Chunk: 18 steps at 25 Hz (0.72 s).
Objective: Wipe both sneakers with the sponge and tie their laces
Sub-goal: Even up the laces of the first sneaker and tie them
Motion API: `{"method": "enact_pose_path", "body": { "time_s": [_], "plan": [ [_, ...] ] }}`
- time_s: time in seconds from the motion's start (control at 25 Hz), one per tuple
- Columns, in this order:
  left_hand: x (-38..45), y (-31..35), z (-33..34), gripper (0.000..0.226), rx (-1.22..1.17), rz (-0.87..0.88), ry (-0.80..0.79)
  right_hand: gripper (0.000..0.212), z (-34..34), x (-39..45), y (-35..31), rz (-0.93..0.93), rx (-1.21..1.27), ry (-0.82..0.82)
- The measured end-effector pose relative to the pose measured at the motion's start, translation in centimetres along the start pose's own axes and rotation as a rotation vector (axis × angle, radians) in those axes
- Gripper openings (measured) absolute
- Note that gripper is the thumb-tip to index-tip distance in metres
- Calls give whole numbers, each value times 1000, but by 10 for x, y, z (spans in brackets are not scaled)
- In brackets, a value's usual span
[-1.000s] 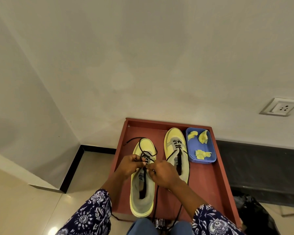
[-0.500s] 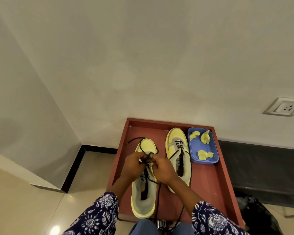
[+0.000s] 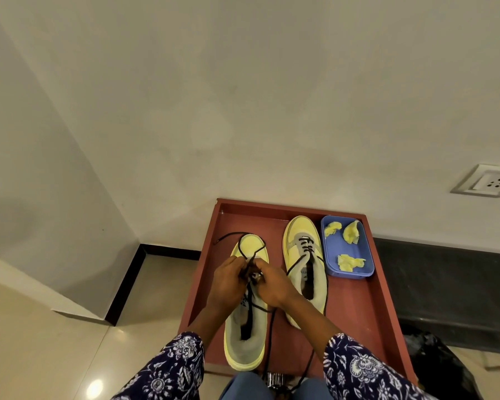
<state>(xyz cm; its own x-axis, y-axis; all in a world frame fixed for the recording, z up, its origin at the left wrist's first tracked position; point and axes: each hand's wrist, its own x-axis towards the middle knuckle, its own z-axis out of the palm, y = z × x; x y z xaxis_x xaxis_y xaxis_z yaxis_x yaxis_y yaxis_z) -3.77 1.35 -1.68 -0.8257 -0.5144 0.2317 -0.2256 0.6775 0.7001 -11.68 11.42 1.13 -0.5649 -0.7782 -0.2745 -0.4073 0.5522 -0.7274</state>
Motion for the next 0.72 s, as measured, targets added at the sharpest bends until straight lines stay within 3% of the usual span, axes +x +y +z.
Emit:
{"method": "enact_pose_path", "body": {
  "time_s": [0.4, 0.72],
  "plan": [
    [-7, -6, 1, 19, -58, 6, 72, 28, -8, 13, 0, -31, -67, -53],
    [-8, -11, -2, 32, -104, -26, 45, 27, -12, 17, 3, -137, -273, -114]
  ]
}}
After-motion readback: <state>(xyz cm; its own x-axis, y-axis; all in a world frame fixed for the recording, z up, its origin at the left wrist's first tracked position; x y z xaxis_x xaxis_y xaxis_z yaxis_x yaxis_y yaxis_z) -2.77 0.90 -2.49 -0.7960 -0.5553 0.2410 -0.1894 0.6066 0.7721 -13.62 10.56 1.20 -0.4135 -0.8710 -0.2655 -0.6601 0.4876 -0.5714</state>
